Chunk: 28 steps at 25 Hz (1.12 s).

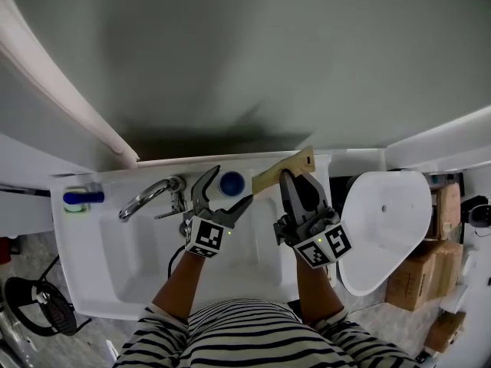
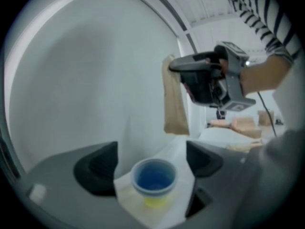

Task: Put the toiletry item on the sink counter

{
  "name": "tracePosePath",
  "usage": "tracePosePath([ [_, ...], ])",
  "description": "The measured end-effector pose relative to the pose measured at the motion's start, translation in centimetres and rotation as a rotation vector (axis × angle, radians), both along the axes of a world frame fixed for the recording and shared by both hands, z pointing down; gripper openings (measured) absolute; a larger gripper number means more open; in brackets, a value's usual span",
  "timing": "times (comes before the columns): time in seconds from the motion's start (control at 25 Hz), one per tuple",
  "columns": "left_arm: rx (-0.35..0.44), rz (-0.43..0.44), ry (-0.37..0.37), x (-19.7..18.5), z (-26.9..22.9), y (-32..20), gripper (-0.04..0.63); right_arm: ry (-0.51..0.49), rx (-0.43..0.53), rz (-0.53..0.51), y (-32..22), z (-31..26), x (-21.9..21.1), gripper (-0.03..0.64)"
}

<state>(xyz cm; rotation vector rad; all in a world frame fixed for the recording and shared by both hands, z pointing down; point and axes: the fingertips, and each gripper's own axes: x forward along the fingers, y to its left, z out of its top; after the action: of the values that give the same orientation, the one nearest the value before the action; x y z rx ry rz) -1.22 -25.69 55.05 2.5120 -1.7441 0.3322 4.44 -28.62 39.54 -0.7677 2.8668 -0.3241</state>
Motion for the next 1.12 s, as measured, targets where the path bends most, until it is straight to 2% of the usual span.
tracePosePath([
  [0.2,0.025,-0.002,0.01,-0.4,-2.0,1.9,0.434,-0.021,0.019,-0.01,-0.1,-0.7,-0.7,0.034],
  [0.36,0.137,0.021,-0.009,-0.7,-6.8,2.8,0.431,-0.045,0.032,-0.014,0.0,-1.6,-1.0,0.034],
  [0.52,0.18,0.036,-0.021,-1.0,-9.5,4.1,0.412,-0.055,0.034,-0.017,0.2,-1.7,-1.2,0.034],
  [0.68,0.197,0.059,-0.029,-1.2,-11.2,5.5,0.309,-0.055,0.032,-0.026,0.3,-1.4,-1.9,0.034],
  [0.76,0.199,0.083,-0.026,-1.2,-11.5,6.2,0.215,-0.049,0.031,-0.033,0.4,-1.0,-2.3,0.034],
  [0.88,0.186,0.103,-0.021,-1.3,-11.5,7.3,0.03,-0.03,0.029,-0.046,0.5,-0.1,-3.0,0.034],
  [0.92,0.184,0.101,-0.016,-1.4,-11.5,7.5,0.006,-0.022,0.027,-0.05,0.5,0.3,-3.2,0.034],
  [1.12,0.18,0.06,0.093,-2.1,-11.8,7.9,0.005,0.03,0.022,-0.069,0.7,2.6,-4.7,0.034],
])
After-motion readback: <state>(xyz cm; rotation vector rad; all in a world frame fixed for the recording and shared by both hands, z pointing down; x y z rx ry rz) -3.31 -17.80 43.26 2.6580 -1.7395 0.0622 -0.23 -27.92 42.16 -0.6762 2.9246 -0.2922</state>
